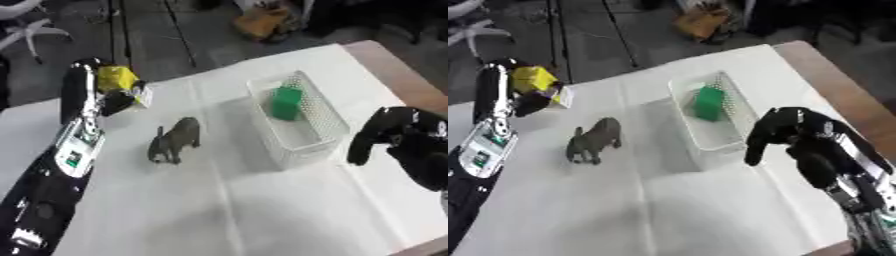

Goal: Pick up objects on the table and place them in the box.

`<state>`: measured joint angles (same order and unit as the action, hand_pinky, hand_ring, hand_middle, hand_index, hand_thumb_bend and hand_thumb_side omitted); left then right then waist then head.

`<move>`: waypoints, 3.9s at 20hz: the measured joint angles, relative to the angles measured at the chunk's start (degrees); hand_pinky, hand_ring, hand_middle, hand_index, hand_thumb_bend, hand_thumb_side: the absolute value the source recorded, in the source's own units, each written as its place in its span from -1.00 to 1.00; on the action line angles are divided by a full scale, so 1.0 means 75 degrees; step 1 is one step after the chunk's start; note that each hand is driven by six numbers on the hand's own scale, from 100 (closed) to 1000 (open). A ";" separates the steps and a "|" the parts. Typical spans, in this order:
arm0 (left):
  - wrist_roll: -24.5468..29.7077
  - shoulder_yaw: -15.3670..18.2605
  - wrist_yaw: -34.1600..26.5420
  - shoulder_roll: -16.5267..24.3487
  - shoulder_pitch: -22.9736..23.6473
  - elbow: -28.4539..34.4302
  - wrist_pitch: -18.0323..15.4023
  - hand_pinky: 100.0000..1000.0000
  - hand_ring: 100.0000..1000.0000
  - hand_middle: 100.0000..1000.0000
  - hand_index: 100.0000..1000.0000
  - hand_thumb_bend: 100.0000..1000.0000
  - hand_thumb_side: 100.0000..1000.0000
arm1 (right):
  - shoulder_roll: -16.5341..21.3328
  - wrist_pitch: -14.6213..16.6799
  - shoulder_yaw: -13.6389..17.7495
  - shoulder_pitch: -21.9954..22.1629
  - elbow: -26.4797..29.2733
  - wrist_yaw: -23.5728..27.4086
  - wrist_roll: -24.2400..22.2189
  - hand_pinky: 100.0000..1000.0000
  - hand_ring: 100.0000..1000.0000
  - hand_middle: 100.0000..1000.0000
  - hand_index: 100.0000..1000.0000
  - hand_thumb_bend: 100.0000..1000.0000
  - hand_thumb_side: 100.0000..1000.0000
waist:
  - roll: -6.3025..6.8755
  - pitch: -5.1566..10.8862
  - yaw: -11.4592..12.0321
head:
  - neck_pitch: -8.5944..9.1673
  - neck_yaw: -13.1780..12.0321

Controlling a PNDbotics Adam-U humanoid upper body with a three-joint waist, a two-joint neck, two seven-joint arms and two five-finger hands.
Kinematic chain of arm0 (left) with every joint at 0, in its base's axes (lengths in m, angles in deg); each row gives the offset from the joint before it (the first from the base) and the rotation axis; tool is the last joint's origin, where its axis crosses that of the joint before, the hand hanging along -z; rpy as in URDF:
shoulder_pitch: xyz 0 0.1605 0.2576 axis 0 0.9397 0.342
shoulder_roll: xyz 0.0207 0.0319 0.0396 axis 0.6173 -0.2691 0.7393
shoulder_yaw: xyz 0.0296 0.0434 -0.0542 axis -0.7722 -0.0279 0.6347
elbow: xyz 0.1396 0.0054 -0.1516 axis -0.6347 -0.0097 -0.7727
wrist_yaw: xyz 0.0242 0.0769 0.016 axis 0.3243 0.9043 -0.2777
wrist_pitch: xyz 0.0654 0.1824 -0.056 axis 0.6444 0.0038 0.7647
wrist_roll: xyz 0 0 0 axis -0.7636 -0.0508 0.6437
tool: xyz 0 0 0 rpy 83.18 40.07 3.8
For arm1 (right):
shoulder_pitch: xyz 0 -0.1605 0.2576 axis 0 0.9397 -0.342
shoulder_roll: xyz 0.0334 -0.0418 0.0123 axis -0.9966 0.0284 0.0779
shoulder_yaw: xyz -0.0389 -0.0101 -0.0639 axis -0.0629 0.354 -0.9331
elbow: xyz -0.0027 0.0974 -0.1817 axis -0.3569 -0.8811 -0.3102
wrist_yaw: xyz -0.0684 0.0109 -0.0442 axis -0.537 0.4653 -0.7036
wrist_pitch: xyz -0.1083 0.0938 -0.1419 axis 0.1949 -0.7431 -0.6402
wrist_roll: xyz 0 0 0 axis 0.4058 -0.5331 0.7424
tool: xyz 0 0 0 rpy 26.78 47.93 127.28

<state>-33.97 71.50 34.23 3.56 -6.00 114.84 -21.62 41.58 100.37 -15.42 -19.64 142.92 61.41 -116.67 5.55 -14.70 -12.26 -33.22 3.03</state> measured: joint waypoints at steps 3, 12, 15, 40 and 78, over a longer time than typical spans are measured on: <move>0.0060 -0.0132 -0.0208 -0.0009 -0.0061 0.0194 -0.0107 -0.69 -0.43 -0.27 0.02 -0.07 -0.68 | 0.0000 -0.0001 0.0000 0.0000 0.0000 0.0041 -0.0001 -0.07 -0.07 0.16 0.56 -0.54 0.18 | 0.0000 0.0001 -0.0067 | 0.0000 0.0002; 0.0379 -0.0466 -0.0418 -0.0274 -0.0226 0.0557 -0.0482 -0.68 -0.42 -0.27 0.02 -0.04 -0.65 | 0.0000 -0.0017 -0.0007 -0.0038 0.0000 0.0114 -0.0018 -0.07 -0.07 0.16 0.56 -0.54 0.18 | 0.0000 0.0034 -0.0443 | 0.0000 -0.0028; 0.0490 -0.0570 -0.0563 -0.0414 -0.0276 0.0651 -0.0653 -0.68 -0.42 -0.27 0.02 -0.01 -0.64 | 0.0000 -0.0011 -0.0010 -0.0044 0.0000 0.0124 -0.0024 -0.07 -0.07 0.16 0.56 -0.54 0.18 | 0.0000 0.0034 -0.0597 | 0.0001 -0.0038; 0.1813 -0.1421 -0.0558 -0.1089 -0.0322 0.1036 -0.1999 -0.64 -0.39 -0.24 0.05 0.18 -0.48 | 0.0001 -0.0083 -0.0052 -0.0236 0.0002 0.0245 -0.0116 -0.06 -0.07 0.08 0.52 -0.51 0.17 | 0.0284 0.0034 -0.1466 | 0.0076 -0.0102; 0.1333 -0.0885 0.1236 -0.0117 0.0318 0.2033 -0.1185 0.23 0.45 0.57 0.60 1.00 0.62 | 0.0002 -0.0091 0.0049 -0.0085 -0.0052 0.0238 -0.0073 -0.06 -0.08 0.08 0.52 -0.53 0.19 | 0.0321 0.0170 -0.0476 | -0.0005 0.0156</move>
<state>-23.97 64.86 43.50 2.69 -3.61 130.09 -30.50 41.59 99.69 -15.05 -20.28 142.53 63.19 -117.22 7.96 -13.42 -15.83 -33.25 4.20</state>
